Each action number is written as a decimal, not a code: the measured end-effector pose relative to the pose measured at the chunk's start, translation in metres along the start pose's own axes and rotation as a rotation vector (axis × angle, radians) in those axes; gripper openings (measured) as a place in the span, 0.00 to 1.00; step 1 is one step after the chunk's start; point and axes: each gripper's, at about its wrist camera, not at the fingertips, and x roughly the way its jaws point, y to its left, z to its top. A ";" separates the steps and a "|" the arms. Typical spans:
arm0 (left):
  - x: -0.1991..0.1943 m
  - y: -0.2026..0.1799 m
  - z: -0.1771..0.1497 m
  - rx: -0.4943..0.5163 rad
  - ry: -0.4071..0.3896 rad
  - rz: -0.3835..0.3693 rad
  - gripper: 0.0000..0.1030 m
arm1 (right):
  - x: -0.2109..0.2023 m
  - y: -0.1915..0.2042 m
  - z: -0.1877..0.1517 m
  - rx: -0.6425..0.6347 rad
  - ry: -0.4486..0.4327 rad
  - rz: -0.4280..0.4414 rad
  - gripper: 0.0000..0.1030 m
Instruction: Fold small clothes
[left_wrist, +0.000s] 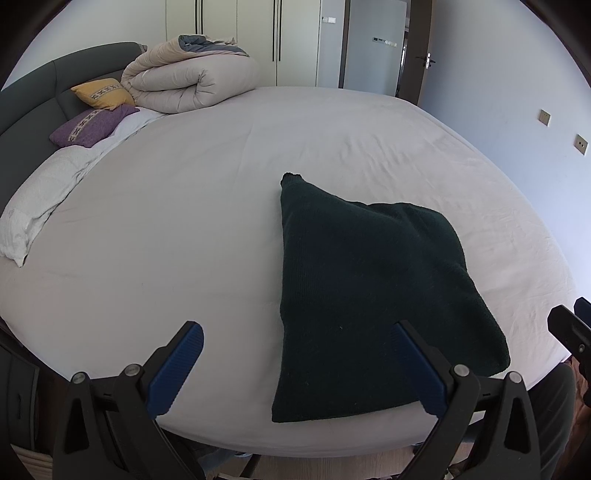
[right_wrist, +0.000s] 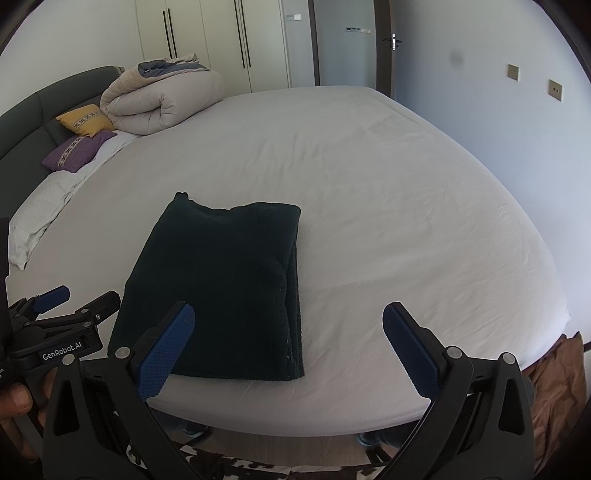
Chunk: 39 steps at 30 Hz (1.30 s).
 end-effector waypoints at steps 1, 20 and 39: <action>0.000 0.000 0.000 -0.001 0.001 0.000 1.00 | 0.000 0.000 0.000 0.000 0.000 -0.001 1.00; 0.004 0.003 -0.003 0.001 0.006 0.004 1.00 | 0.001 0.000 -0.002 0.000 0.005 0.001 1.00; 0.006 0.003 -0.005 0.001 0.010 0.006 1.00 | 0.001 0.001 -0.003 0.000 0.009 0.001 1.00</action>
